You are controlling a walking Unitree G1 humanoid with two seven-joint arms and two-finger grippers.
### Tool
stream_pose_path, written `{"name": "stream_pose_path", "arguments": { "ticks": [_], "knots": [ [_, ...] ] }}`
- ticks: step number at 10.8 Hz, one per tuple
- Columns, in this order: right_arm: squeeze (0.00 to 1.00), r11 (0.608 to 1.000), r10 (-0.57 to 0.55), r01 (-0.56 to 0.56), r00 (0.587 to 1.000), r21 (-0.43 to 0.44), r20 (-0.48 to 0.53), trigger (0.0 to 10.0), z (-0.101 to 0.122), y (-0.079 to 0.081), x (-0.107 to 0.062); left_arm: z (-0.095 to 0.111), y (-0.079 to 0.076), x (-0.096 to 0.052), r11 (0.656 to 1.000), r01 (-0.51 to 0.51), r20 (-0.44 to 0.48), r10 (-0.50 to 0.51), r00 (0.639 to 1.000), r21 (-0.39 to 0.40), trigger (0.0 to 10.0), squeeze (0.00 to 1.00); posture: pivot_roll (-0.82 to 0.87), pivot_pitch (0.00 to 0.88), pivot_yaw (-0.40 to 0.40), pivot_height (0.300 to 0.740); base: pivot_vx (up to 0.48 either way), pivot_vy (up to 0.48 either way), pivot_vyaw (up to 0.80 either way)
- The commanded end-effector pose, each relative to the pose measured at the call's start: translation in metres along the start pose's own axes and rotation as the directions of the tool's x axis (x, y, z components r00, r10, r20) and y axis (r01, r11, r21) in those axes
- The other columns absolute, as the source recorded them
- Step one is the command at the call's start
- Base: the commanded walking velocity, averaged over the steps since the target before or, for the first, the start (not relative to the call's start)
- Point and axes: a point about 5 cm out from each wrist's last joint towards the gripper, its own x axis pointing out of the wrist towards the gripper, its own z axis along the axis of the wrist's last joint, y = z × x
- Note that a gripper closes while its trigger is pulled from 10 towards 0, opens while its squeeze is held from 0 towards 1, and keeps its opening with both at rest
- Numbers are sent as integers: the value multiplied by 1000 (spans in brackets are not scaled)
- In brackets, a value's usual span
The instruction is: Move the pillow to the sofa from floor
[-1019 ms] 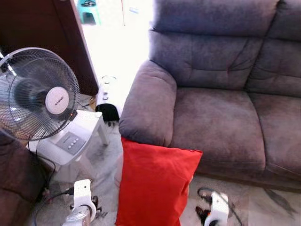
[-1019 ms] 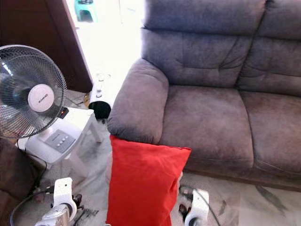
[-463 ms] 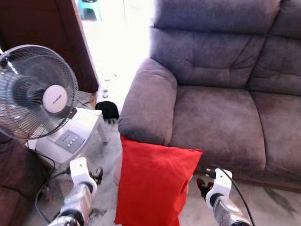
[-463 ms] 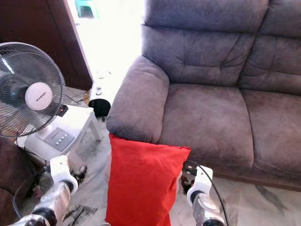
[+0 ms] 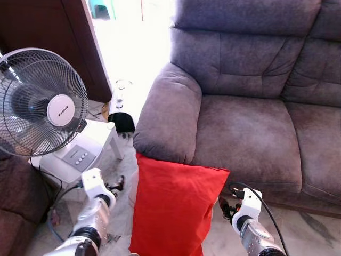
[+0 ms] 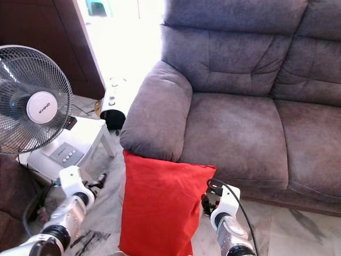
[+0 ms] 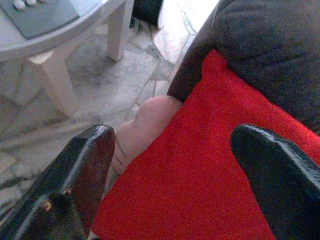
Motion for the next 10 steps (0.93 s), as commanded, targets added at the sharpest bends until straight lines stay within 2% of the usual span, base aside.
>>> {"name": "stream_pose_path", "arguments": {
  "ticks": [1, 2, 4, 5, 6, 8, 10],
  "knots": [
    [0, 999, -34, 34, 999, 1, -30, 10000, -11, -7, -4, -16, 10, -6, 997, -31, -57, 35, 998, 76, 10000, 0, 84, 118, -11, 703, 0, 0, 0],
    [0, 999, -43, 43, 998, -9, -40, 10000, -16, -10, -5, -23, 16, -10, 997, -52, -74, 56, 996, 48, 10000, 0, 86, 118, -11, 703, 0, 0, 0],
    [0, 999, -44, 43, 998, -19, -38, 10000, -20, -10, -7, -34, 24, -16, 995, -85, -100, 91, 991, 59, 10000, 0, 83, 109, -9, 703, 0, 0, 0],
    [0, 999, -36, 36, 999, -16, -34, 10000, -21, -10, -7, -40, 28, -20, 988, -95, -127, 110, 986, 119, 10000, 0, 81, 105, -9, 703, 0, 0, 0],
    [0, 998, -33, 29, 997, -53, -71, 10000, -30, -10, -9, -51, 36, -26, 970, -118, -172, 156, 973, 212, 10000, 0, 80, 97, -9, 703, 0, 0, 0],
    [0, 996, -43, 32, 989, -78, -139, 10000, -51, -14, -16, -72, 54, -41, 953, -163, -245, 227, 942, 257, 10000, 0, 78, 86, -10, 703, 0, 0, 0],
    [0, 994, -58, 38, 978, -102, -203, 10000, -70, -20, -24, -90, 64, -55, 940, -171, -303, 262, 916, 295, 10000, 0, 78, 80, -12, 703, 0, 0, 0]
  ]
}}
